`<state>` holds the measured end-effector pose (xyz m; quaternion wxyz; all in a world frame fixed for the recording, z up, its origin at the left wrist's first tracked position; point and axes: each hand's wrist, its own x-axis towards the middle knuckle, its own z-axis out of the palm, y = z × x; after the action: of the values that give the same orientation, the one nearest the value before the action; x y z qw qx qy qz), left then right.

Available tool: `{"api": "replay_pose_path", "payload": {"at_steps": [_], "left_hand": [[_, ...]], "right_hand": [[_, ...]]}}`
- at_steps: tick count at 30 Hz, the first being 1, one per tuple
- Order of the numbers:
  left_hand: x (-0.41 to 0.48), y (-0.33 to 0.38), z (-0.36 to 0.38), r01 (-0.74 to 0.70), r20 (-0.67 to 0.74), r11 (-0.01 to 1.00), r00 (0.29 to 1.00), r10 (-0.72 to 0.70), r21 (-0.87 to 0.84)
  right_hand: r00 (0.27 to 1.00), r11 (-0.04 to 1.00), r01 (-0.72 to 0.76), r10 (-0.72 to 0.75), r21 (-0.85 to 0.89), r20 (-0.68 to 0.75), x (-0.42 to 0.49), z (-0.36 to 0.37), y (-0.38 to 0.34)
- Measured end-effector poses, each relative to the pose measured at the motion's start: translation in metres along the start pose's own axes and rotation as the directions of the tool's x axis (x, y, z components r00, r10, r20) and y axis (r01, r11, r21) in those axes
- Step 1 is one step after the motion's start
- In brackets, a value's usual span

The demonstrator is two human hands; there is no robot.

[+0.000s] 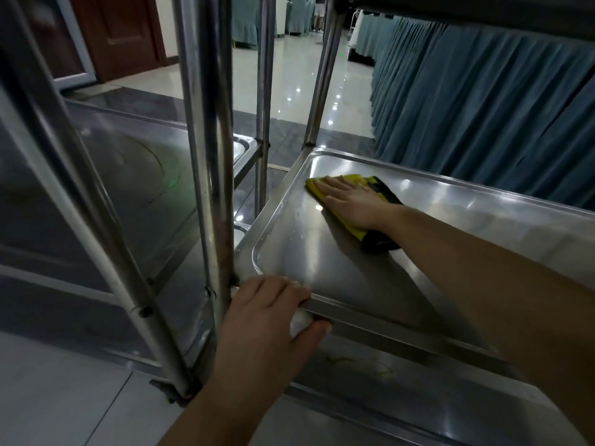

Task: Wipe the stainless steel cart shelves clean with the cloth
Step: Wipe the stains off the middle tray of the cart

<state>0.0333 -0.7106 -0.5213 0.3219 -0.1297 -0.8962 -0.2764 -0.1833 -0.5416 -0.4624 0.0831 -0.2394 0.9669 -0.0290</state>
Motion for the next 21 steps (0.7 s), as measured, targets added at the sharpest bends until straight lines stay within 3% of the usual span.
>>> {"api": "replay_pose_path", "payload": {"at_steps": [3, 6, 10, 13, 17, 21], "left_hand": [[-0.002, -0.001, 0.002, -0.007, -0.017, 1.0, 1.0, 0.007, -0.003], [-0.005, -0.002, 0.004, -0.028, -0.053, 1.0, 0.998, 0.028, -0.006], [-0.006, -0.003, 0.008, -0.036, -0.089, 0.999, 0.995, 0.036, 0.001], [-0.005, -0.007, 0.011, -0.032, -0.082, 0.999, 0.996, 0.032, 0.006], [-0.003, -0.01, 0.014, -0.049, -0.102, 0.998, 0.994, 0.046, -0.031], [-0.002, -0.013, 0.017, -0.081, -0.118, 0.996, 0.99, 0.076, -0.038]], "right_hand": [[0.978, 0.978, 0.206, -0.206, -0.039, 0.01, -0.045, 0.012, -0.022], [0.913, 0.912, 0.407, -0.406, -0.052, 0.033, -0.089, 0.024, -0.042], [0.873, 0.879, 0.475, -0.467, -0.028, 0.14, -0.097, 0.017, -0.045], [0.906, 0.908, 0.416, -0.411, -0.044, 0.096, -0.061, 0.009, -0.036], [0.986, 0.984, 0.168, -0.166, -0.057, 0.026, 0.015, 0.002, -0.018], [0.998, 0.998, -0.066, 0.066, -0.023, 0.022, 0.072, -0.006, -0.004]]}}
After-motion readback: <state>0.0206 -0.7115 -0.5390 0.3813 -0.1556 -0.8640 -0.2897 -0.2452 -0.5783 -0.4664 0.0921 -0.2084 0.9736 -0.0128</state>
